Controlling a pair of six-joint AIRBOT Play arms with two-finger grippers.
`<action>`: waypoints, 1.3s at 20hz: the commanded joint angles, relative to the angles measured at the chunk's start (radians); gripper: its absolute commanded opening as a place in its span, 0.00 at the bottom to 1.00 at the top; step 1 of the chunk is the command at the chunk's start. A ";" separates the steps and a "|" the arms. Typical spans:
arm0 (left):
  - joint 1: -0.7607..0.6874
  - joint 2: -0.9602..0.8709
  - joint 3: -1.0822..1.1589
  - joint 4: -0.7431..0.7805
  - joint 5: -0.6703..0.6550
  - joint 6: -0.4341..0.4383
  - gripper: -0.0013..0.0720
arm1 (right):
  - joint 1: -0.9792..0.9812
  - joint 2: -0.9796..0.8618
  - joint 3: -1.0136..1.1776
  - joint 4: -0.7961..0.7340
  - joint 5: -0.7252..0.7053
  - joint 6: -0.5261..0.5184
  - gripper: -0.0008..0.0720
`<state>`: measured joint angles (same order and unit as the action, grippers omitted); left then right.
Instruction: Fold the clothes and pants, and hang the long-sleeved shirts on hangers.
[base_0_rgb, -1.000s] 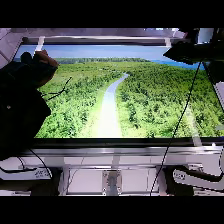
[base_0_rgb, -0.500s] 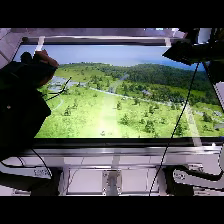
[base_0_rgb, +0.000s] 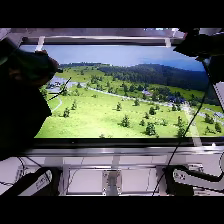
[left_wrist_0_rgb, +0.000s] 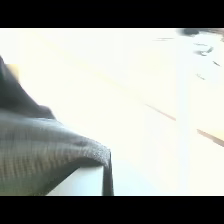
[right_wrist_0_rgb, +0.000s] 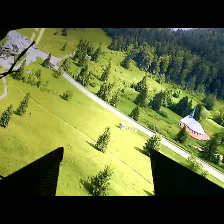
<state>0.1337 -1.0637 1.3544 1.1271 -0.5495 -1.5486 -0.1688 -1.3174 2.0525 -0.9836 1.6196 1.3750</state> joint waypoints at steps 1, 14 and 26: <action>-0.371 0.122 0.000 -0.104 -0.022 0.125 0.07 | -0.043 0.069 0.060 -0.098 0.138 -0.008 0.86; -0.993 -0.419 0.000 -0.107 -0.045 0.081 1.00 | -0.199 0.121 -0.093 -0.245 0.082 -0.034 0.86; -0.342 0.112 -0.661 -0.068 -0.415 -0.019 0.98 | -0.197 -0.032 -0.136 -0.169 0.086 -0.021 0.86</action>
<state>-0.2798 -1.0767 0.9672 1.1542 -1.0580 -1.5444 -0.3668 -1.3315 1.9434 -1.1877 1.7054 1.3499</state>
